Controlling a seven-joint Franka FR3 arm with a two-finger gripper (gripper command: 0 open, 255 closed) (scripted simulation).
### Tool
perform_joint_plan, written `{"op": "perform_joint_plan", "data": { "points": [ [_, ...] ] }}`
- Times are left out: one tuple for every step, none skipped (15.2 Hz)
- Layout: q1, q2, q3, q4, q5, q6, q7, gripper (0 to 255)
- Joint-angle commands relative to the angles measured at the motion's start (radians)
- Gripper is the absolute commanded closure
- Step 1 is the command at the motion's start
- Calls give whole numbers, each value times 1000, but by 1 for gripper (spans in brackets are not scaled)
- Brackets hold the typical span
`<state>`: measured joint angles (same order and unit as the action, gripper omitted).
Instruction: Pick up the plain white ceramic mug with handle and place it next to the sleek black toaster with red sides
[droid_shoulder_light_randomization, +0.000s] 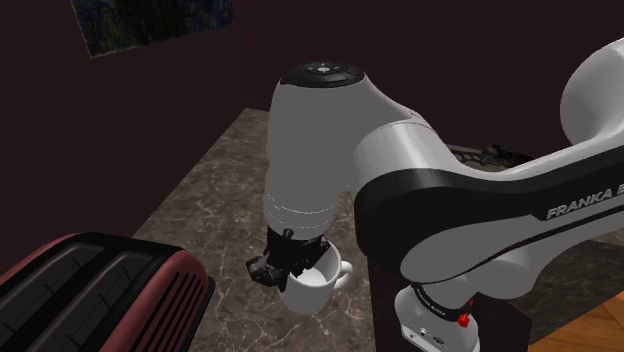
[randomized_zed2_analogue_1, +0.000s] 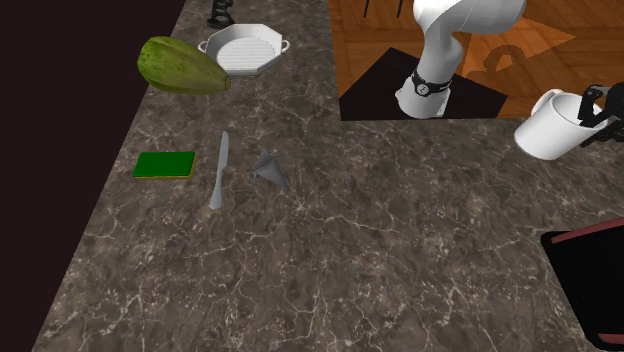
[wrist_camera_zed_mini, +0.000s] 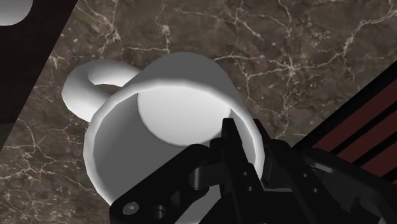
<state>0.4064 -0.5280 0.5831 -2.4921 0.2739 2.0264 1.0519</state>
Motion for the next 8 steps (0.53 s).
{"op": "perform_joint_plan", "data": {
  "points": [
    [0,12,10,-19,3,32,3,255],
    [-1,18,15,-29,4,47,4,255],
    [-1,24,19,-38,5,62,5,255],
    [-2,31,24,-47,5,78,7,255],
    [-3,38,29,-55,6,93,8,255],
    [-4,45,34,-64,6,109,9,255],
    [-5,53,39,-72,7,125,11,255],
    [-6,61,44,-80,7,141,12,255]
  ]
}}
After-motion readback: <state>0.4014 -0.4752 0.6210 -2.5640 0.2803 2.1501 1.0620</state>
